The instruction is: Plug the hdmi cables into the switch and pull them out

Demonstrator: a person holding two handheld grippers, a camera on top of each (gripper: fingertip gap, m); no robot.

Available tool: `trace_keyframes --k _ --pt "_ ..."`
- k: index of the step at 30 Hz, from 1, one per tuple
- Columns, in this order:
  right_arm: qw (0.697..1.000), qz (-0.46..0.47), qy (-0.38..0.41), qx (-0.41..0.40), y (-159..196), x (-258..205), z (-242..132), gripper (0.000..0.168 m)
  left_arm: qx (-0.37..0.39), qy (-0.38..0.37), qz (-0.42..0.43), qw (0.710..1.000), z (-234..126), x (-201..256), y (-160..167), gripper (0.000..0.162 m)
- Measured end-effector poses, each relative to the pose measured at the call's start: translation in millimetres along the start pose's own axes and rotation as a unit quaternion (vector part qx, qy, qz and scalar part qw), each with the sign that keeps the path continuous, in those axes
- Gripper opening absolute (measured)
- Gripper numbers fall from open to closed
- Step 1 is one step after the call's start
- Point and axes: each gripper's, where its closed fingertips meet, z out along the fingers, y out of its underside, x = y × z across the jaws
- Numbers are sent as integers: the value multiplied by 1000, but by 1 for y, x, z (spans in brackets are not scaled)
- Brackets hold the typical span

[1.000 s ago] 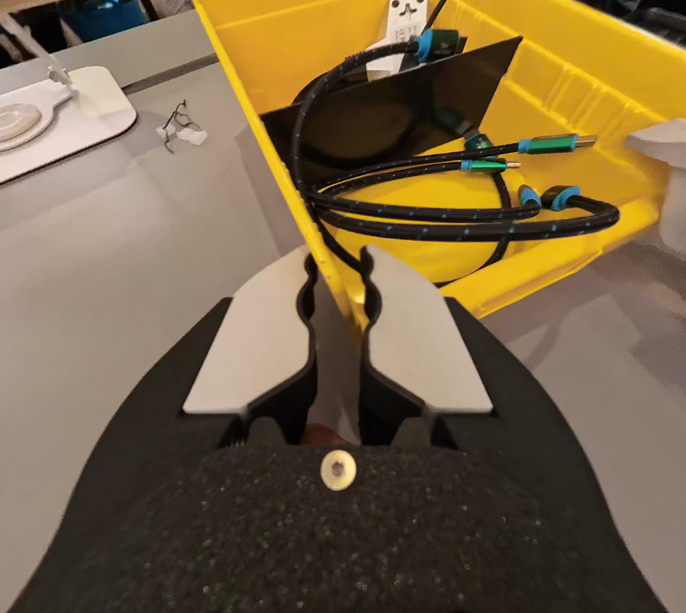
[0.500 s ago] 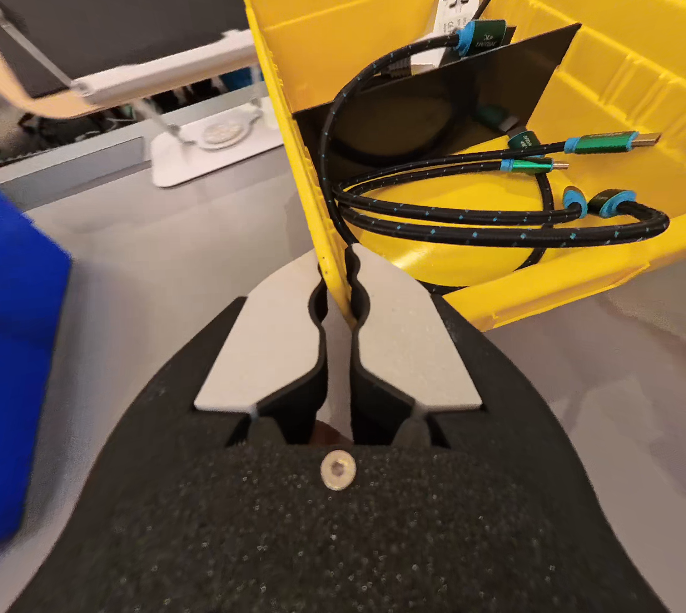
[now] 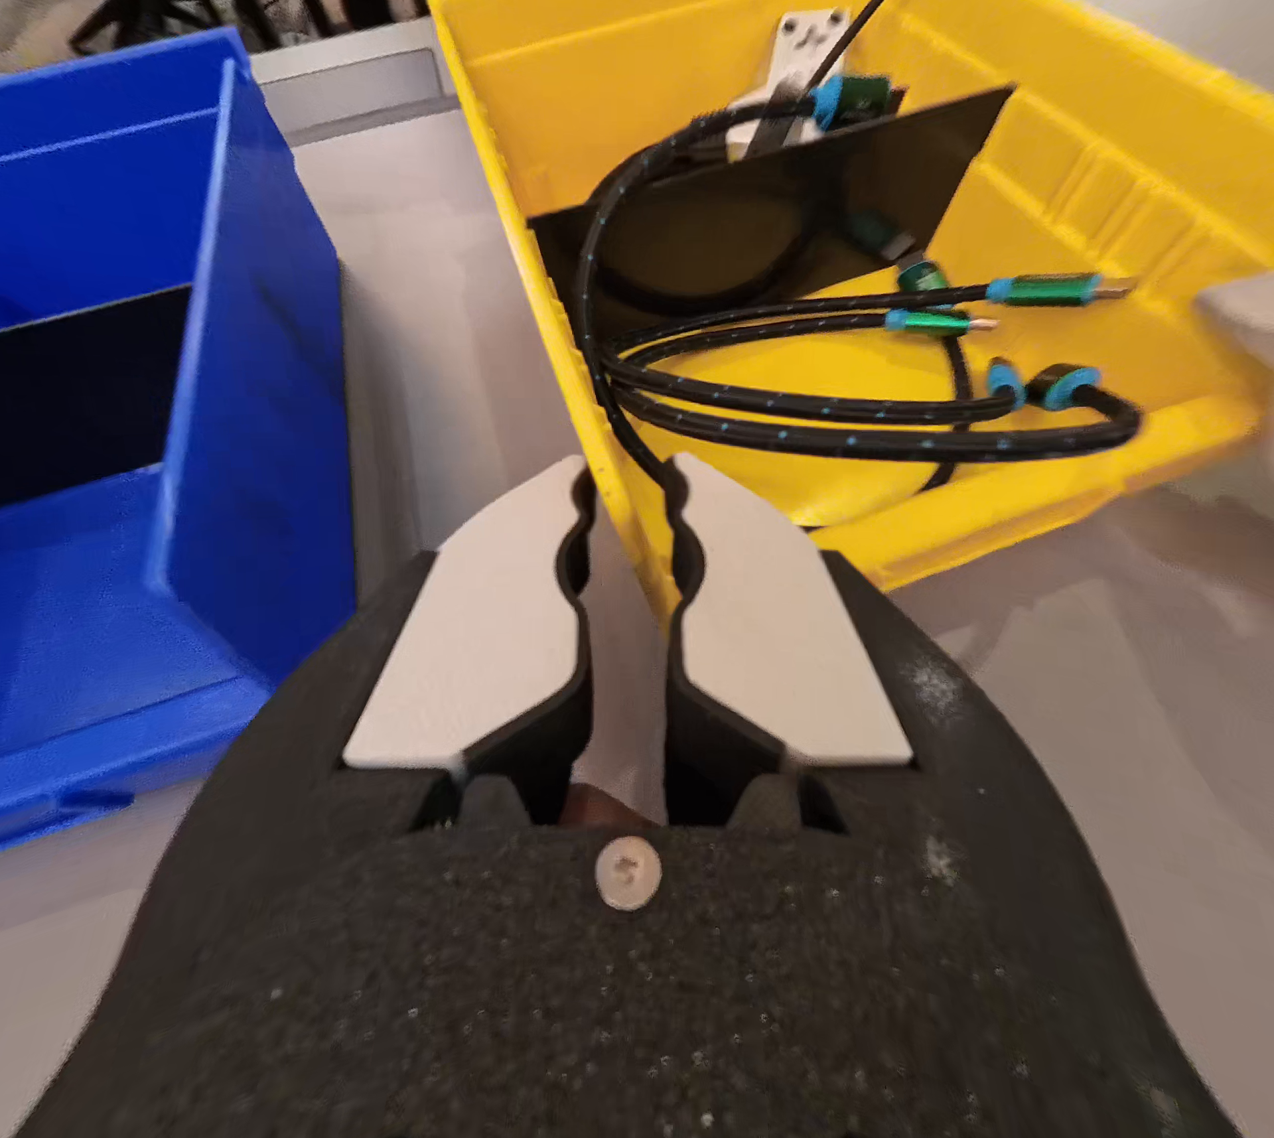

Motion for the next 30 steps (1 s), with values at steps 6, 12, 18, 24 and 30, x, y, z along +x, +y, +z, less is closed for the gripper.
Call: trace_keyframes --k 6,12,18,24,30 --pt "997 -31 -34 67 -14 12 -52 17 32 3 -76 997 -87 -60 8 26" --pt "974 -25 -210 81 -37 -83 -99 24 26 -147 -177 973 -136 -245 63 30" --pt "906 -18 -422 6 -21 -228 -129 27 -10 4 -192 981 -86 -266 57 51" --pt "928 2 -369 -42 -16 -254 -84 38 -43 -25 -164 985 -37 -277 60 35" --pt "968 -63 -241 -1 -40 -257 -45 48 -27 -75 -187 979 -63 -270 73 6"
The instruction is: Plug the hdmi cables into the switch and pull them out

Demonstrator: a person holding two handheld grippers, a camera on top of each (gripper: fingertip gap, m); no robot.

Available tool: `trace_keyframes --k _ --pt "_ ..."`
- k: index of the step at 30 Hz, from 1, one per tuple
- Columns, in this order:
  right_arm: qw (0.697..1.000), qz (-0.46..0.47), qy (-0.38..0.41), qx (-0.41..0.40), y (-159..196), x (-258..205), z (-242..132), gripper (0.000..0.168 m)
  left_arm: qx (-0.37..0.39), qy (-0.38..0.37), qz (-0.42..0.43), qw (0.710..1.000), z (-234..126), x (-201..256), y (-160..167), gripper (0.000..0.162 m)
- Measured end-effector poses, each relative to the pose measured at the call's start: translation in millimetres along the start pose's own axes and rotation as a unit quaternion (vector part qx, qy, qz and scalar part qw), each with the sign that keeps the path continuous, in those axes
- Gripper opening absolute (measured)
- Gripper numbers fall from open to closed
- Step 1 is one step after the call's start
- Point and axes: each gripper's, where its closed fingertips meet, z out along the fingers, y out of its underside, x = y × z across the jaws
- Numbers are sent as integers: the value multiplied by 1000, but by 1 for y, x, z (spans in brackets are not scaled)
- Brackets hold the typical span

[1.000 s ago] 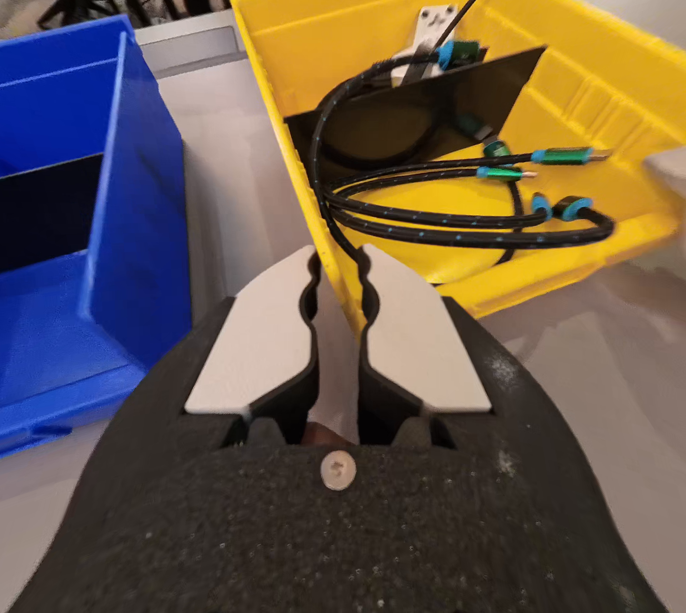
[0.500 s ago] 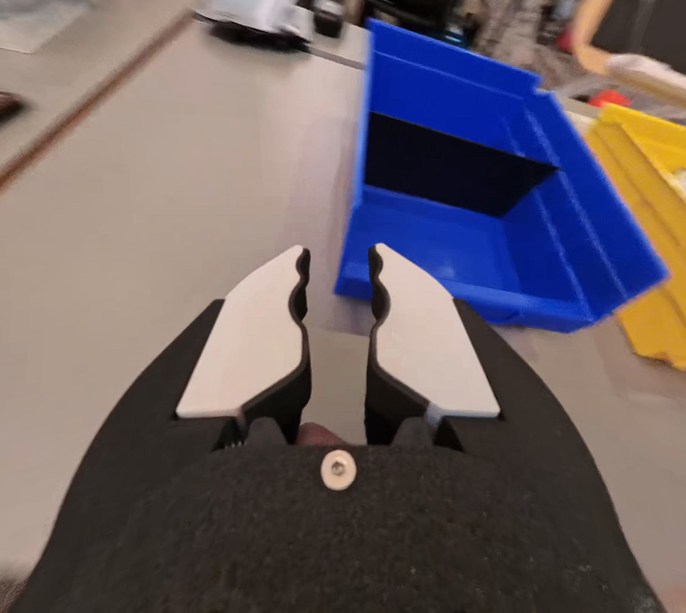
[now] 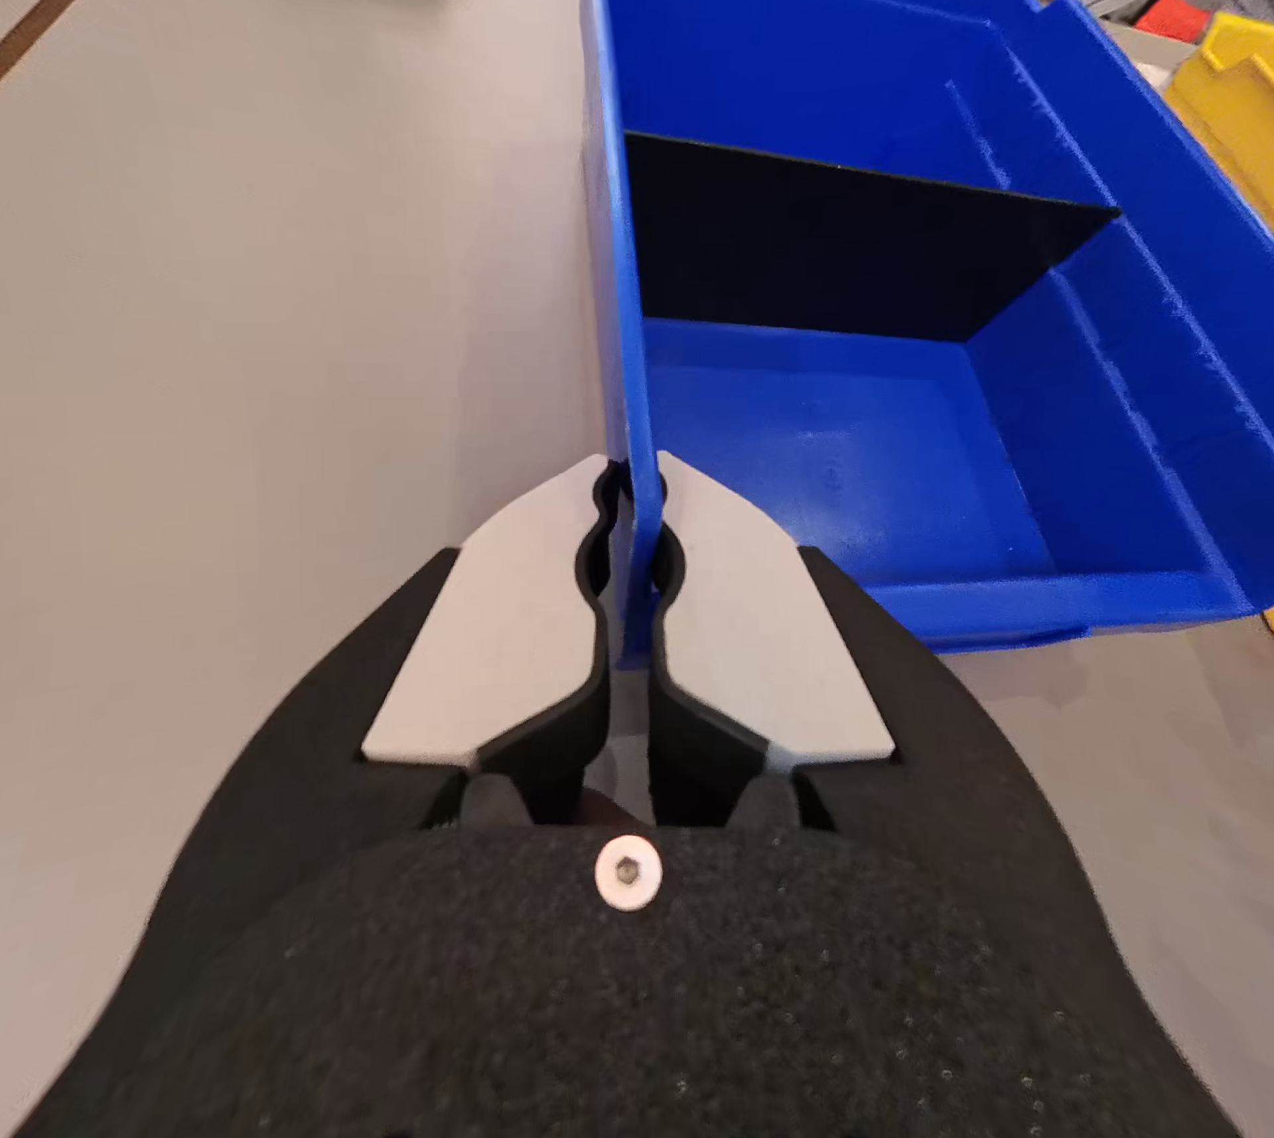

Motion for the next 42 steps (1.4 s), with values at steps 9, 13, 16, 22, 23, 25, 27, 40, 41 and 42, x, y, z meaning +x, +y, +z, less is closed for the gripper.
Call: trace_keyframes --k 9,13,16,22,23,25,27,40,41,42 --pt "999 20 21 -38 9 -19 47 33 23 -45 28 998 -87 15 53 7" --pt "999 24 5 -39 11 -24 37 12 58 -62 48 995 -120 18 55 9" --pt "999 3 34 -21 -1 -22 24 9 91 -99 82 988 -141 28 35 7" --pt "988 -24 106 106 -88 27 -48 10 183 -73 162 967 -164 99 -59 4" --pt "985 -22 122 120 -100 45 -65 10 196 -56 173 963 -163 122 -75 4" --pt "977 -15 162 138 -115 88 -101 10 211 -18 200 957 -154 176 -103 4" --pt "968 4 205 147 -118 139 -140 10 209 15 227 951 -139 239 -120 5" --pt "933 120 339 -18 69 486 -294 5 91 139 234 958 37 607 -1 6" --pt "937 118 326 -26 87 496 -292 5 78 140 223 962 49 614 15 6" --pt "943 118 309 -26 100 504 -288 5 68 141 214 964 61 618 30 6"
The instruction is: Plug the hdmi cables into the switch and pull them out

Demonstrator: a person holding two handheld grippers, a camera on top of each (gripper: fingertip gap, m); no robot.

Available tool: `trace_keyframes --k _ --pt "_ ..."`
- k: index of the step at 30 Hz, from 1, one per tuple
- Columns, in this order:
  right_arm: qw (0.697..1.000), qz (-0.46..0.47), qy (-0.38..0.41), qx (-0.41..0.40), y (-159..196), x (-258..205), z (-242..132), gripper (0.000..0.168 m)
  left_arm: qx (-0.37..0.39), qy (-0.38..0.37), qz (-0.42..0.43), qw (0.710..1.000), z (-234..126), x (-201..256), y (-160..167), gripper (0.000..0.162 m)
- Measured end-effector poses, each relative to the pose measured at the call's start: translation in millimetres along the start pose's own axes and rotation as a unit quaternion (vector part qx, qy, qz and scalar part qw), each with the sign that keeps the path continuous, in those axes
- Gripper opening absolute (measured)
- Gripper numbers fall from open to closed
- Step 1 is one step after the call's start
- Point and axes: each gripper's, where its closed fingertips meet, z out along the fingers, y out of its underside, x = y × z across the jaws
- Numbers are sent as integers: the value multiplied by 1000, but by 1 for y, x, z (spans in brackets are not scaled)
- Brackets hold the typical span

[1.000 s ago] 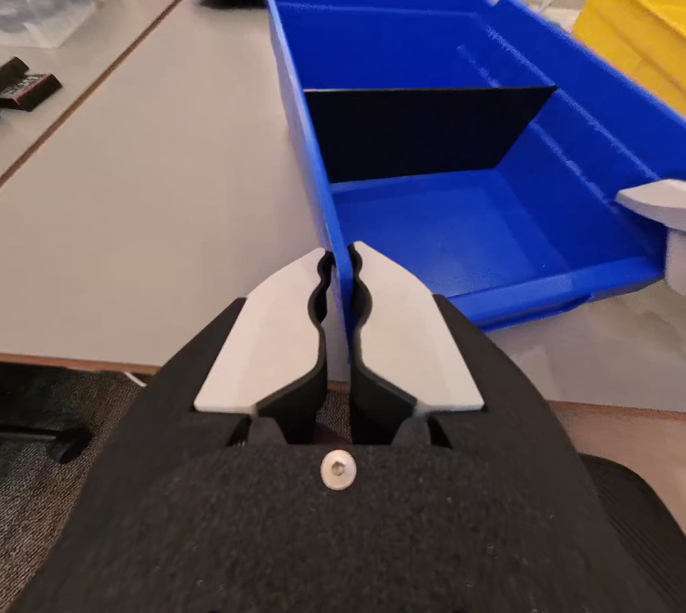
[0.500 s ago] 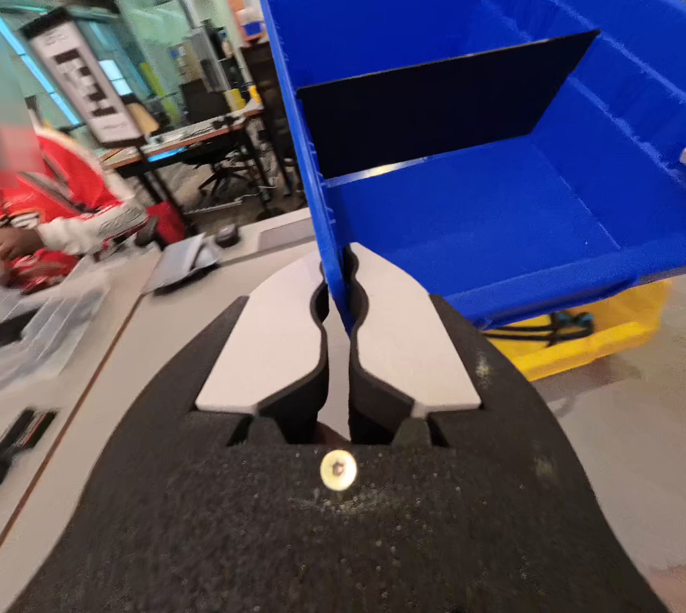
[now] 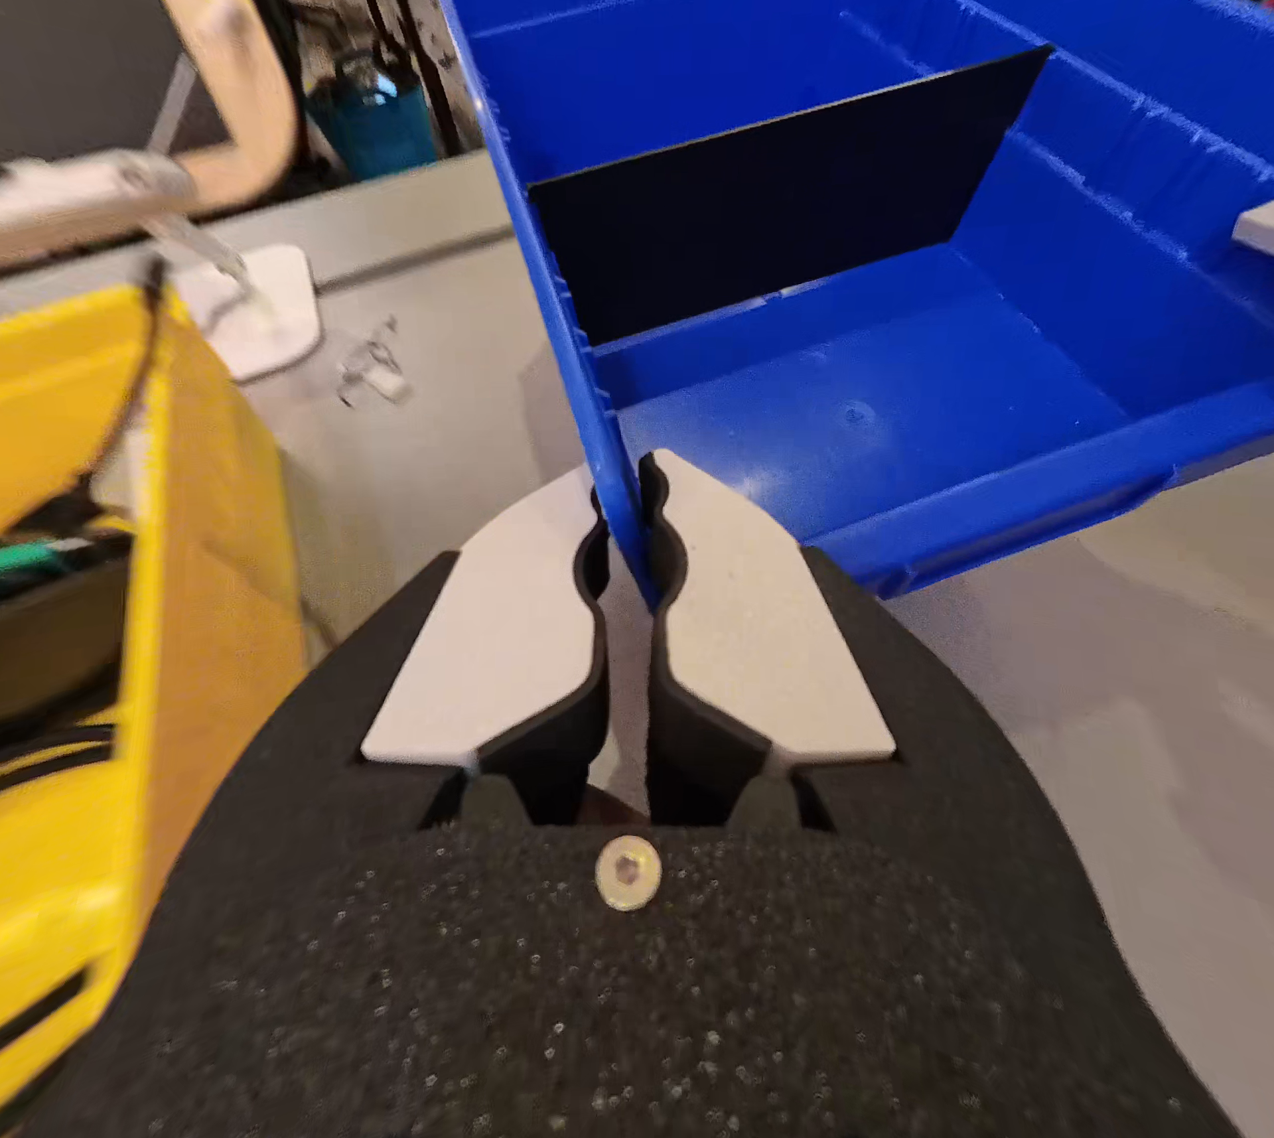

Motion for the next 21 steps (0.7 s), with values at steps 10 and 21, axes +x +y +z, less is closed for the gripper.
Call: trace_keyframes --k 10,21 --pt "997 -41 -37 -55 59 4 42 7 -51 55 -2 997 11 22 46 31" --pt "998 5 8 -58 52 39 26 40 10 65 34 997 -122 -100 35 40"
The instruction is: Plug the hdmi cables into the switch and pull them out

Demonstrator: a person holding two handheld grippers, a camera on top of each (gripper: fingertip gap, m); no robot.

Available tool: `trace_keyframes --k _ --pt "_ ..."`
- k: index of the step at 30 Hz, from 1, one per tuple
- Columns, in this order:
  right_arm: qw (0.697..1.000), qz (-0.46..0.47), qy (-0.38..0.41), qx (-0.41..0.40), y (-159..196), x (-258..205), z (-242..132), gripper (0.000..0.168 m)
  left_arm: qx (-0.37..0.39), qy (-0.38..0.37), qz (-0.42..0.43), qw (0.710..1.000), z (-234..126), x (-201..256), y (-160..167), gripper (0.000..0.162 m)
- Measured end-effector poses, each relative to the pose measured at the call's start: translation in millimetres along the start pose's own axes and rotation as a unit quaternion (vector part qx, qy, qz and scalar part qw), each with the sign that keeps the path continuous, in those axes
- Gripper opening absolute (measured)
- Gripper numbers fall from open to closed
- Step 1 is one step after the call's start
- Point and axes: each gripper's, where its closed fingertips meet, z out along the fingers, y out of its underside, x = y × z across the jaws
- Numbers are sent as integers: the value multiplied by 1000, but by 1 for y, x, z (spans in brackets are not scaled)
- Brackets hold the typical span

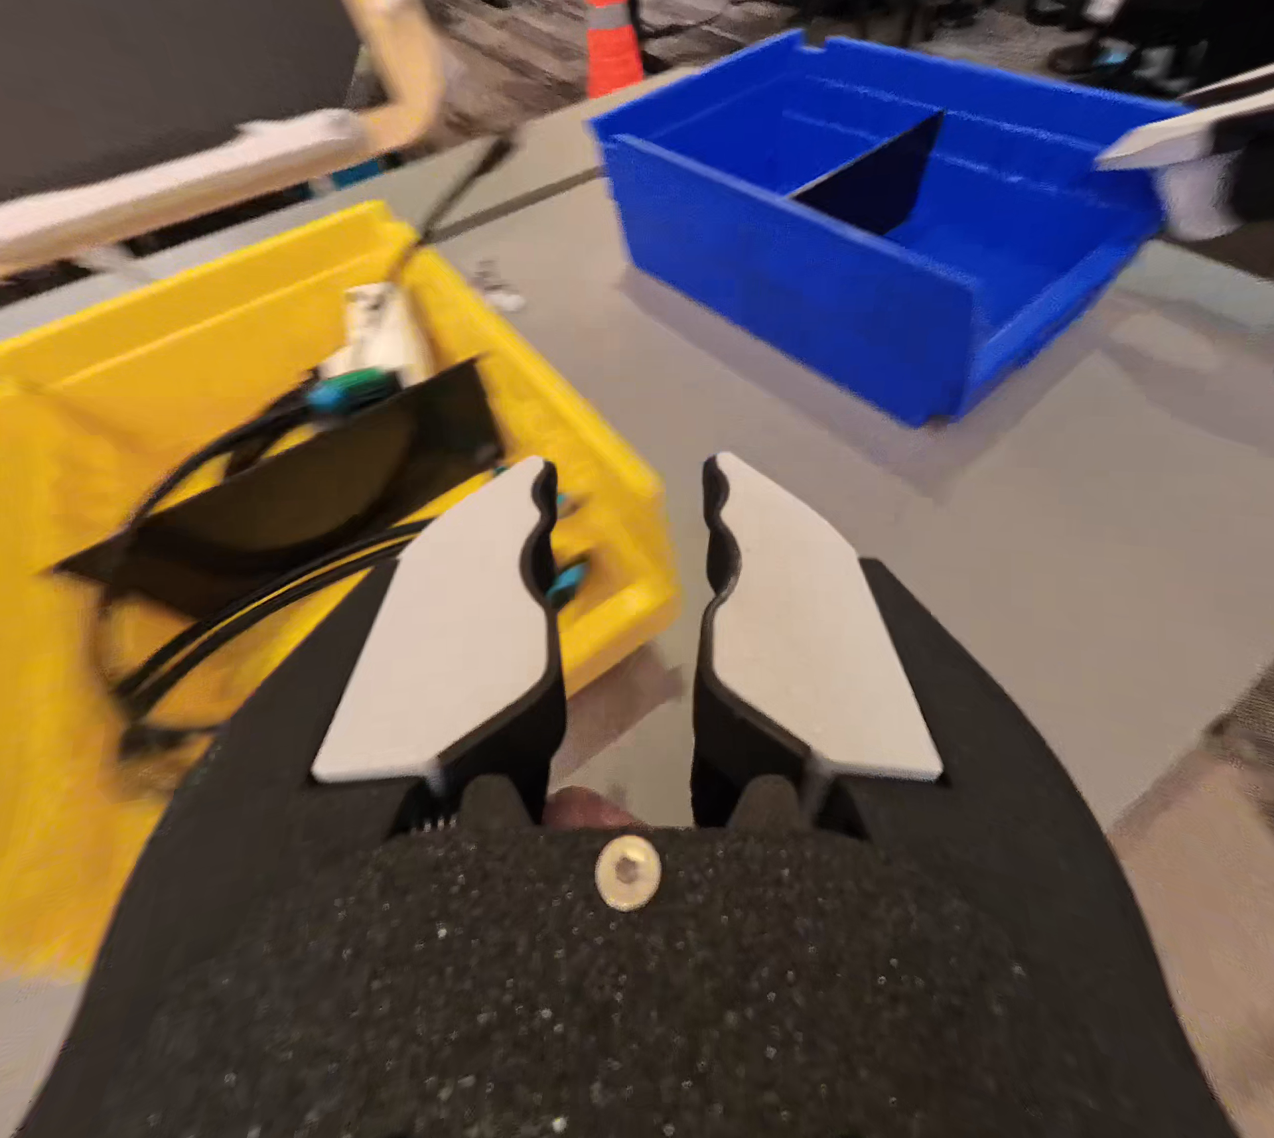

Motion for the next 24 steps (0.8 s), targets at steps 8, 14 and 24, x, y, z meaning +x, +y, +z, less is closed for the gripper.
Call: trace_keyframes --k 8,14,24 --pt "985 -110 -51 122 -100 -95 -83 43 -13 -169 -47 984 -65 -165 89 48" --pt "965 -66 -226 118 -88 -317 -62 55 -34 -117 -104 987 -32 -174 98 37" --pt "995 -41 -87 8 -15 -417 -10 6 -57 -151 -144 976 -43 -226 110 3"
